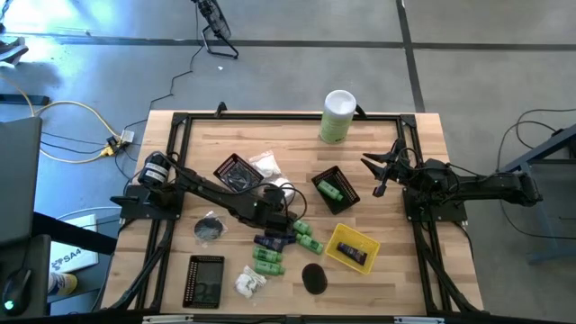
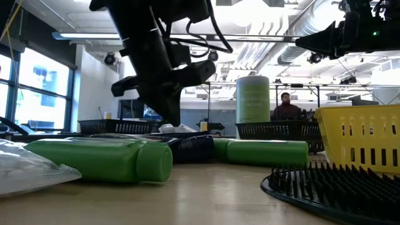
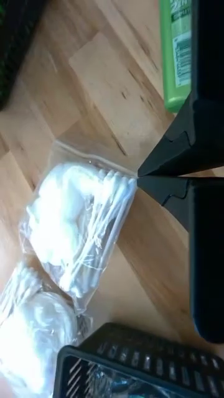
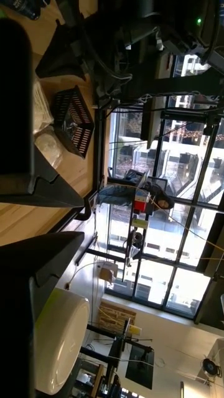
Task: Pick & Place Travel size toiletries
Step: Put the cotton pack into the bottom left black bin
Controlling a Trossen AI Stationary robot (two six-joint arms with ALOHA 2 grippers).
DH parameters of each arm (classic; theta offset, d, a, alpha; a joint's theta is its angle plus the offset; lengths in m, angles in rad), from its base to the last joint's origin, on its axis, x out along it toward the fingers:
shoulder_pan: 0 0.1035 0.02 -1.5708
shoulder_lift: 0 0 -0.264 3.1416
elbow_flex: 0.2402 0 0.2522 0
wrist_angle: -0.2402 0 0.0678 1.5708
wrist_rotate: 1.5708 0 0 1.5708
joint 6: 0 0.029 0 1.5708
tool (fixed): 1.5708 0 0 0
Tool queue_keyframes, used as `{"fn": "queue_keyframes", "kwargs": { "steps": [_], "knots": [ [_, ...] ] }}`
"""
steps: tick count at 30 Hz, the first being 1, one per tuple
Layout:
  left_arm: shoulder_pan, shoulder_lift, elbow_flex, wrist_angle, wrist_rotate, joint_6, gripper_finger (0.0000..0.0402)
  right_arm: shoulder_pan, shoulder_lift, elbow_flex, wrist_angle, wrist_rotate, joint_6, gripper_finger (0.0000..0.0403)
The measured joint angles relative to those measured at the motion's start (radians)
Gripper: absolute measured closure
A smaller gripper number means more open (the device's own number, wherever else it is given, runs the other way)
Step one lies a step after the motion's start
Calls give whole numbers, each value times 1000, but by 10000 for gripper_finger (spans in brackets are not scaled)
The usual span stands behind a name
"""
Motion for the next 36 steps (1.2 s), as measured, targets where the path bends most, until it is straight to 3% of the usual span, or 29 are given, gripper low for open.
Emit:
{"fn": "queue_keyframes", "kwargs": {
  "steps": [7,17,24,36],
  "knots": [
    [-7,-2,1,3,41,0,402,0,0,0,0,0,0,337],
    [-23,-23,46,-13,-15,79,401,0,0,0,0,-8,0,337],
    [-19,-23,139,-49,-51,228,401,0,2,0,18,-172,0,337],
    [26,-23,153,-61,-59,272,401,0,107,0,39,-287,23,337]
  ]
}}
